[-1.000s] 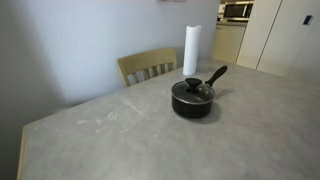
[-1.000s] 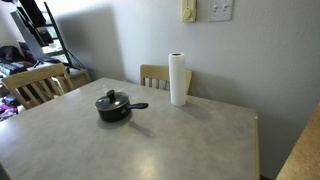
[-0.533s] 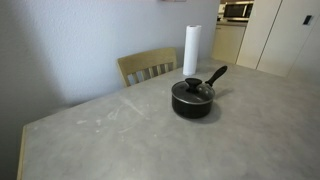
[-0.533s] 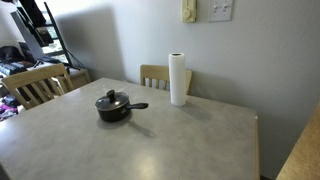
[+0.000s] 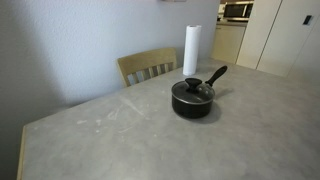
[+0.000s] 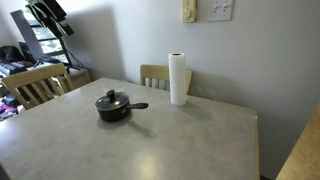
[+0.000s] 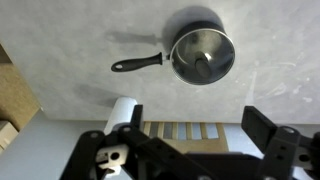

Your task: Put the lid on the pot on the table

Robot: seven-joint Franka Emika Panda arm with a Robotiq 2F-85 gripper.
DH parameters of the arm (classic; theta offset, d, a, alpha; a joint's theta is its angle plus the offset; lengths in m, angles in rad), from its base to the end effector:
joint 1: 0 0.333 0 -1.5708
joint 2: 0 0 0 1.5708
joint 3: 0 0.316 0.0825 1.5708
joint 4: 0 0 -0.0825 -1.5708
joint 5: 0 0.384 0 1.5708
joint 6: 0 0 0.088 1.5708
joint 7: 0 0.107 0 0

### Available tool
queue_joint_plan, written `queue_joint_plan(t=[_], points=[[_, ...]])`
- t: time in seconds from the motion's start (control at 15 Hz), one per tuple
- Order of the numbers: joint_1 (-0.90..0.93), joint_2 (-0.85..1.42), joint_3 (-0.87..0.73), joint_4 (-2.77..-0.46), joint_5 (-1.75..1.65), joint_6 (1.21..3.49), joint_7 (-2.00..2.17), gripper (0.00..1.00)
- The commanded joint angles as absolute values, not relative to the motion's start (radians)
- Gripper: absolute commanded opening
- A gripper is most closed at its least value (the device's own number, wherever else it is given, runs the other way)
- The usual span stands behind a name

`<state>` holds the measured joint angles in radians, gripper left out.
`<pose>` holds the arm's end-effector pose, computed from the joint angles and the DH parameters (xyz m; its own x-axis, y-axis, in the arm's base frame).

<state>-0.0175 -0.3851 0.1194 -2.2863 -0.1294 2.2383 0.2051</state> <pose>0.4642 0.0488 0.5375 0.9377 -0.0211 0.3468 -0.0585 -0.9935 0.0976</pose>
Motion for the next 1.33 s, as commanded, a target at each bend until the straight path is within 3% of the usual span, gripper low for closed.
queue_joint_plan(t=[0.0,0.47,0.93,1.27], points=[[0.035,-0.368,0.073,-2.344,-0.095,2.409,0.041,1.00],[0.141,-0.257,-0.037,-2.389,0.028,2.566,-0.438,1.00],[0.112,-0.287,-0.002,-2.380,0.000,2.522,-0.320,1.00],[0.135,-0.209,-0.023,-2.357,0.008,2.534,-0.470,1.00]])
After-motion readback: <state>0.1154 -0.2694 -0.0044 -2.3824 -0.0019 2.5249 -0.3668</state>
